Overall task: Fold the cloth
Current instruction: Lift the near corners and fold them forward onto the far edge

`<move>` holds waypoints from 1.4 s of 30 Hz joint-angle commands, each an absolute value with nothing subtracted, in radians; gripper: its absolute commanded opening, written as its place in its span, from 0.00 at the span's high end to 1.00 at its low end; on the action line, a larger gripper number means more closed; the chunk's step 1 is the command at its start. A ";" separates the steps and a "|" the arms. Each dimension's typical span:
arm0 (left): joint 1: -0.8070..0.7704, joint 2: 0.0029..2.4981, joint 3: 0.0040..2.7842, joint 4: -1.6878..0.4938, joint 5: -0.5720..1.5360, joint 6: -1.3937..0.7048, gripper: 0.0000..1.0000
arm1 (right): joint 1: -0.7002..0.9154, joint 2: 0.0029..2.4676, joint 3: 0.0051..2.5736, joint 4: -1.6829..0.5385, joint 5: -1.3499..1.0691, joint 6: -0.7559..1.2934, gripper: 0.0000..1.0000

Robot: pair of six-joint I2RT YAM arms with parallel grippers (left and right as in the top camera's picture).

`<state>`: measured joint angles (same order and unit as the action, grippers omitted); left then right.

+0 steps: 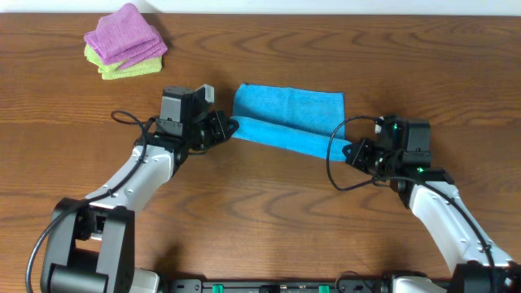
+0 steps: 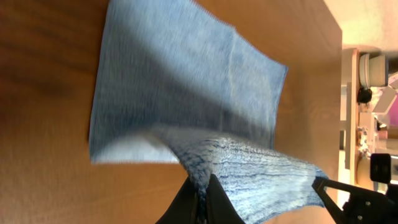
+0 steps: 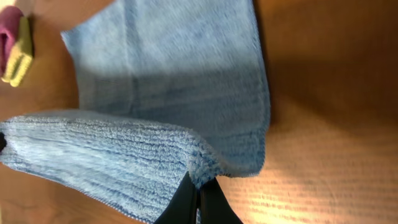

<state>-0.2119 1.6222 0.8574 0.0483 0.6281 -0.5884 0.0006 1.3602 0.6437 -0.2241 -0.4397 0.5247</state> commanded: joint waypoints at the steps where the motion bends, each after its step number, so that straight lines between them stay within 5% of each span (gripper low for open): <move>1: -0.212 1.656 0.882 0.073 0.591 -0.557 0.94 | 0.007 1.374 0.662 -0.204 -0.415 0.508 0.98; 42: -0.216 2.044 1.222 0.131 0.558 -0.523 0.94 | 0.007 1.859 1.110 -0.206 -0.414 0.440 0.98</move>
<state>-0.2142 2.0350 1.1976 0.1398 0.5720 -0.5476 0.0013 1.8484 1.0912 -0.2047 -0.4179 0.4614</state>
